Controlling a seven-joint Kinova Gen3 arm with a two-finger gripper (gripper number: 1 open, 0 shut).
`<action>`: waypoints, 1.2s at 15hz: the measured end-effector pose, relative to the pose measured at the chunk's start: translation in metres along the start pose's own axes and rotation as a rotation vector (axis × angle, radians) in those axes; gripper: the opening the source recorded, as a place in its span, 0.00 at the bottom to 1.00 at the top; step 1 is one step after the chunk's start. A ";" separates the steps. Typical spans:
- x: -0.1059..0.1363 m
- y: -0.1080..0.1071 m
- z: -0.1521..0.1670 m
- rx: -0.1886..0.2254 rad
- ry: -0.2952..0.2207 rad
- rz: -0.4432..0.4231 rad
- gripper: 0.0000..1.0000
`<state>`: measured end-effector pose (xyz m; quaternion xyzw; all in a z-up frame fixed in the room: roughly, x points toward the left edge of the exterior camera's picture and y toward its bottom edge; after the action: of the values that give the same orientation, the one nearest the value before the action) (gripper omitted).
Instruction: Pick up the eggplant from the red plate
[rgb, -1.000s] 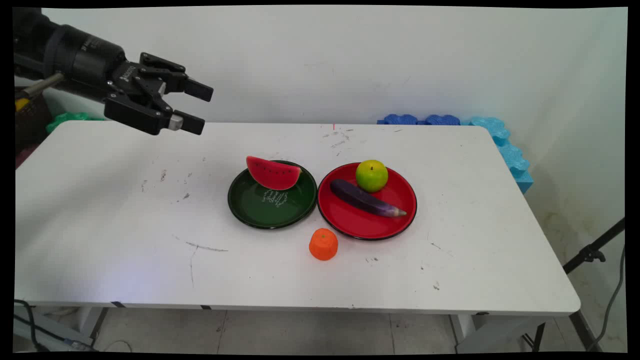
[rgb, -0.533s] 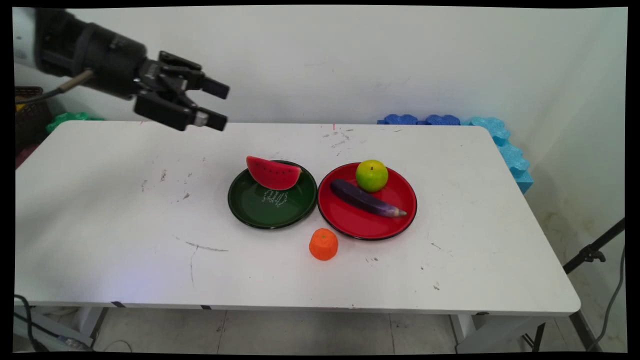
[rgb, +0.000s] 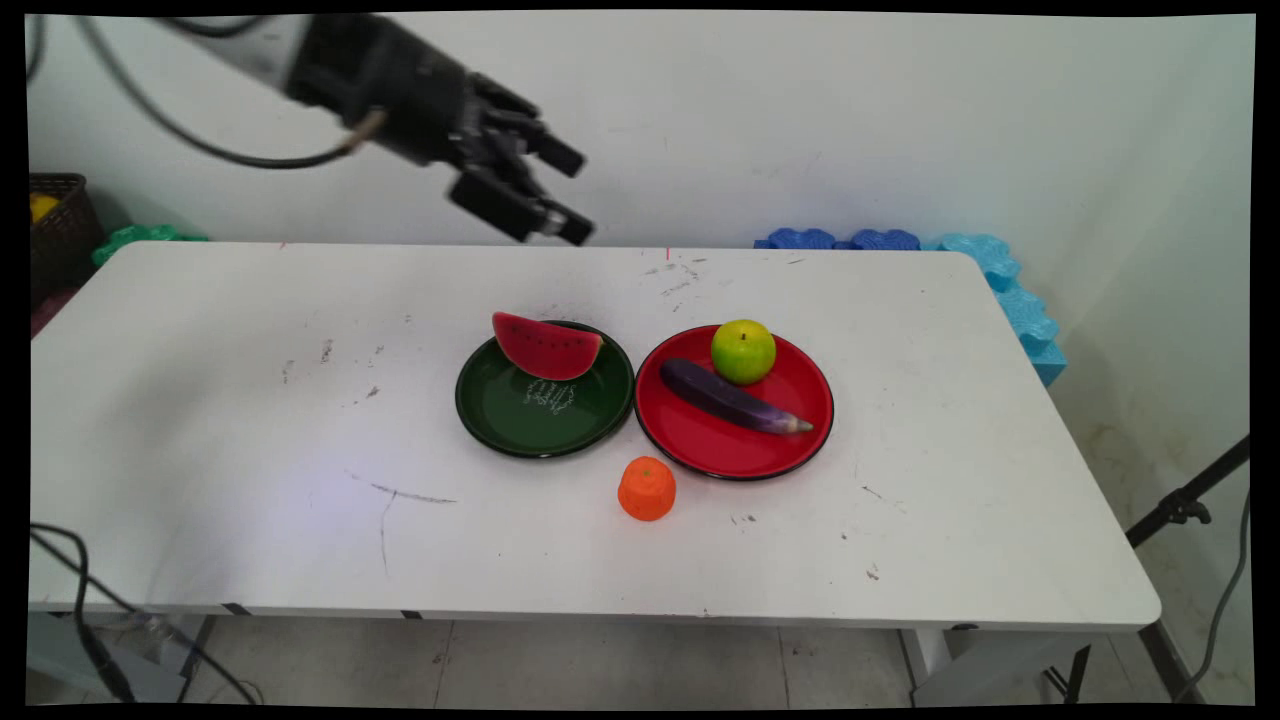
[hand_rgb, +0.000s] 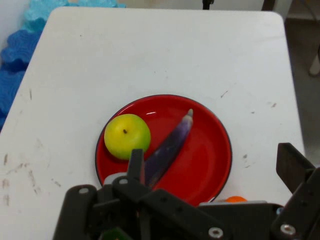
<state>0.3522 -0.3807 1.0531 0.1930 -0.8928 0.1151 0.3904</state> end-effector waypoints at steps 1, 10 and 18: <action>0.008 -0.003 0.014 -0.004 -0.021 0.022 1.00; 0.046 -0.037 0.158 -0.098 -0.189 0.312 1.00; 0.032 -0.053 0.241 -0.223 -0.267 0.488 1.00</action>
<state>0.1976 -0.5227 0.9186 -0.0581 -0.9634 0.0803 0.2491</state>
